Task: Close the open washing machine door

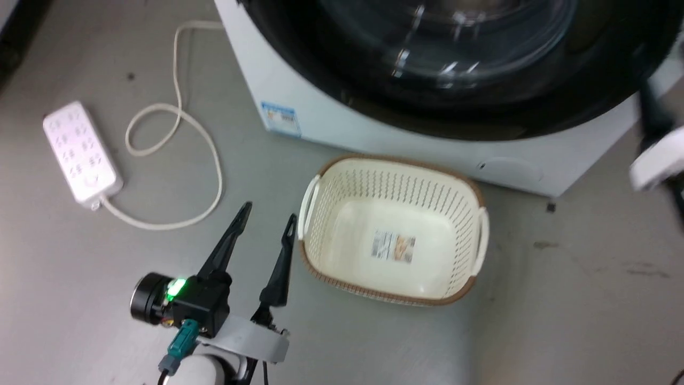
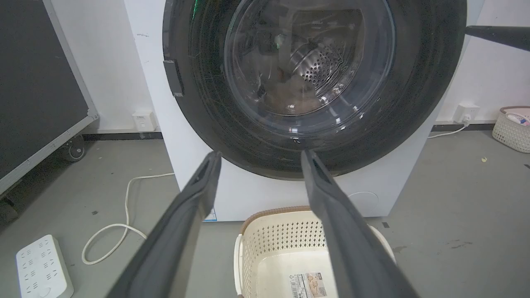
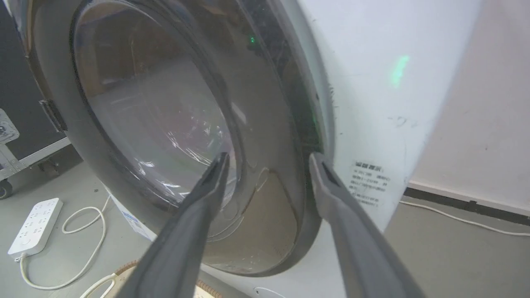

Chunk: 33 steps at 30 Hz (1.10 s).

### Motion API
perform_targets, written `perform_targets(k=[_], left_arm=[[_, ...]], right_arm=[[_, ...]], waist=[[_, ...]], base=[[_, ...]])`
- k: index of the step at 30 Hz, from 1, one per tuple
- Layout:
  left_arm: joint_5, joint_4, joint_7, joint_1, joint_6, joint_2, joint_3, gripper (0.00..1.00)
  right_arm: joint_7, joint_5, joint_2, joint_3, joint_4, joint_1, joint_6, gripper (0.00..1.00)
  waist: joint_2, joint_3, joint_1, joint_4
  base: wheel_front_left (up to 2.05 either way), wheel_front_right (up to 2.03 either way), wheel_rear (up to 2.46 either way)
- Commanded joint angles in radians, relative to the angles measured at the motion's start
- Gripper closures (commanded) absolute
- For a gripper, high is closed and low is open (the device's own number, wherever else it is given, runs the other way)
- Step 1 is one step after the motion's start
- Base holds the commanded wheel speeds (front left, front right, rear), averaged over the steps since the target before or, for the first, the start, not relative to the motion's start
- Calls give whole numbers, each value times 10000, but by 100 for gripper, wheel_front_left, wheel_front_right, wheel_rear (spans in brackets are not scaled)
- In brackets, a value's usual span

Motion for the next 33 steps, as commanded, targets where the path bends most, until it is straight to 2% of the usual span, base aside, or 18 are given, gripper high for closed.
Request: perform_targets(k=[1, 7, 13, 15, 16, 19, 24, 33], left_arm=[[-60, 86, -43, 226, 0, 56, 85, 0], [-176, 338, -43, 806, -23, 82, 286, 0], [-277, 444, -43, 1452, -15, 104, 580, 0], [-276, 462, -43, 1534, -18, 110, 600, 0], [-284, 504, -43, 1653, -29, 142, 636, 0], [-287, 540, -43, 1802, -31, 147, 682, 0], [-363, 587, -43, 2015, 163, 34, 862, 0], [-548, 818, -43, 2076, 438, -111, 1208, 0]], right_arm=[[-239, 79, 222, 53, -242, 623, -7, 0], [-711, -303, 829, -441, -1636, 2970, -7, 0], [-783, -1276, 2330, -1834, -3148, 5392, -7, 0], [-785, -1459, 2584, -1996, -3327, 5723, -7, 0], [-789, -1855, 3031, -2290, -3645, 6313, -7, 0], [-792, -2360, 3509, -2518, -4083, 7101, -7, 0], [-798, -2927, 3882, -2387, -4447, 7986, -7, 0], [-803, -3370, 4035, -2154, -4509, 8386, -7, 0]], waist=[[-1, -735, 1, -411], [-1, -1875, 1, -911], [-1, -2599, 1, -1357], [-1, -2658, 1, -1412], [-1, -2756, 1, -1500], [-1, -2881, 1, -1586], [-1, -2961, 1, -1669], [-1, -3009, 1, -1631]], base=[[0, 0, 0], [0, 0, 0], [0, 0, 0], [0, 0, 0], [0, 0, 0], [0, 0, 0], [0, 0, 0], [0, 0, 0]])
